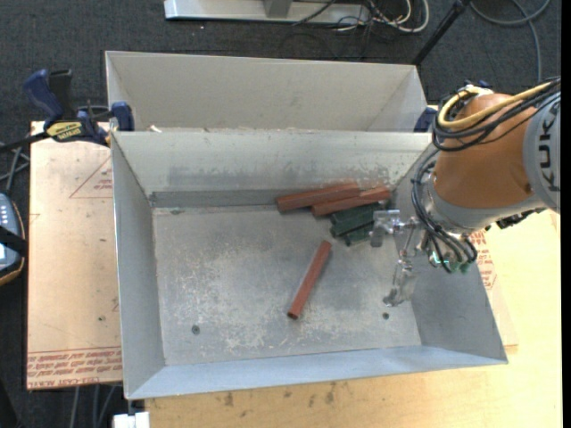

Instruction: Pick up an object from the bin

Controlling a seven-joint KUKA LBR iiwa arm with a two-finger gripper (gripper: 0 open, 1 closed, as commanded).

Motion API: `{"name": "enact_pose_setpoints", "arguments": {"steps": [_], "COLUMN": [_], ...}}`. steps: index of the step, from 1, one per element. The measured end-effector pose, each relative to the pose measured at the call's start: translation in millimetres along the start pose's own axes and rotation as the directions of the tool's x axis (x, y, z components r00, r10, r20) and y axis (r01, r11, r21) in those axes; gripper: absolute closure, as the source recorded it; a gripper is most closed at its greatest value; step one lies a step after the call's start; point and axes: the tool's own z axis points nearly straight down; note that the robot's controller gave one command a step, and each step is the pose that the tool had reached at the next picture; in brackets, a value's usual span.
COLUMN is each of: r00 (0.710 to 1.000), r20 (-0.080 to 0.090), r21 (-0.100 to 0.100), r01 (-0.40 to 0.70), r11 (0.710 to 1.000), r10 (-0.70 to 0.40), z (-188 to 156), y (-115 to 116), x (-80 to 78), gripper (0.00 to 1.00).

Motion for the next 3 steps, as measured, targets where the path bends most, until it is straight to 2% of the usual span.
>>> {"name": "enact_pose_setpoints", "arguments": {"steps": [1,2,3], "r00": [1.000,0.995,0.947], "r20": [0.008,0.012,0.004], "r21": [0.001,0.002,0.001], "r01": [0.003,0.095,0.321], "r11": [1.000,0.995,0.947], "r10": [-0.003,-0.095,-0.321], "z": [-4,55,50], "y": [0,46,61], "x": [-1.8,-18.6,-26.7], "gripper": [0.00,0.00,0.00]}}
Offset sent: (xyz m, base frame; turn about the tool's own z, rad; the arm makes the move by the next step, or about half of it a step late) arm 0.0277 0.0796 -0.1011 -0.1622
